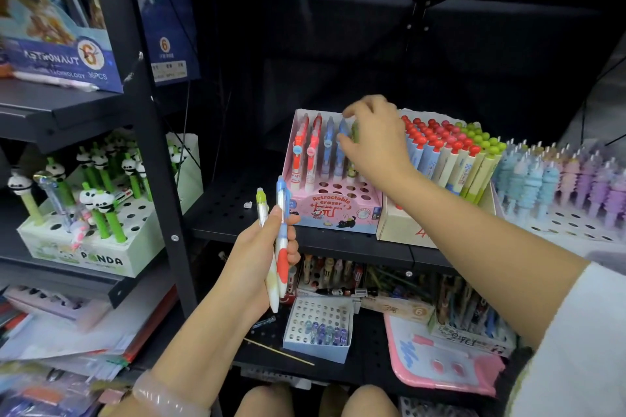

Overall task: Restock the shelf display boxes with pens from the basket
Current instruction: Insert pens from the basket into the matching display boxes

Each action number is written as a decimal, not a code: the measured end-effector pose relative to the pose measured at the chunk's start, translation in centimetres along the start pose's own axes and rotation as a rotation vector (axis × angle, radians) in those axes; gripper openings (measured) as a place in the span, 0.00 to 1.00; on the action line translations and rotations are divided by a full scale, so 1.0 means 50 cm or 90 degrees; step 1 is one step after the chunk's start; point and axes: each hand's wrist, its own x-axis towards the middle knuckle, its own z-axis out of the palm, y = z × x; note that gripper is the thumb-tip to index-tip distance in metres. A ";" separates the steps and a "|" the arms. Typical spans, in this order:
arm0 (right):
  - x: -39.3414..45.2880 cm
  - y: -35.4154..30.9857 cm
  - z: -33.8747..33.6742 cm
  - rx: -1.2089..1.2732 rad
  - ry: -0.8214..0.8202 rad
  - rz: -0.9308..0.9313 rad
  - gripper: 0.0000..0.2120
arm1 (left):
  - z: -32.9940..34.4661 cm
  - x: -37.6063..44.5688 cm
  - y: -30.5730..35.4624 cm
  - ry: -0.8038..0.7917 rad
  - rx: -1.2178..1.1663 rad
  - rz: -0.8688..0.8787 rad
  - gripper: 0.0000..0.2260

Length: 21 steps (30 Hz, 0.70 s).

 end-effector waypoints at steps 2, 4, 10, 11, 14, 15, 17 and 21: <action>-0.022 -0.017 -0.006 0.137 -0.086 -0.101 0.12 | 0.004 0.000 -0.002 -0.008 -0.017 -0.010 0.15; -0.050 -0.033 -0.005 0.292 -0.258 -0.106 0.14 | 0.009 -0.001 -0.004 -0.014 -0.021 -0.007 0.15; -0.086 -0.030 0.004 0.654 -0.492 0.040 0.12 | 0.027 -0.005 -0.005 -0.031 -0.017 0.021 0.11; -0.087 -0.031 0.005 0.661 -0.483 0.045 0.11 | 0.029 -0.006 -0.005 -0.031 -0.015 0.024 0.11; -0.067 -0.033 -0.009 0.645 -0.330 0.082 0.08 | 0.029 -0.004 -0.005 -0.005 0.025 0.027 0.12; -0.051 -0.030 -0.020 0.626 -0.234 0.102 0.07 | 0.026 -0.004 -0.005 0.006 0.047 0.021 0.12; -0.017 -0.019 -0.043 0.545 -0.033 0.128 0.06 | 0.014 -0.002 -0.009 0.025 0.076 -0.011 0.13; 0.008 -0.002 -0.045 0.387 0.117 0.076 0.08 | -0.004 0.000 -0.022 0.035 0.074 -0.102 0.14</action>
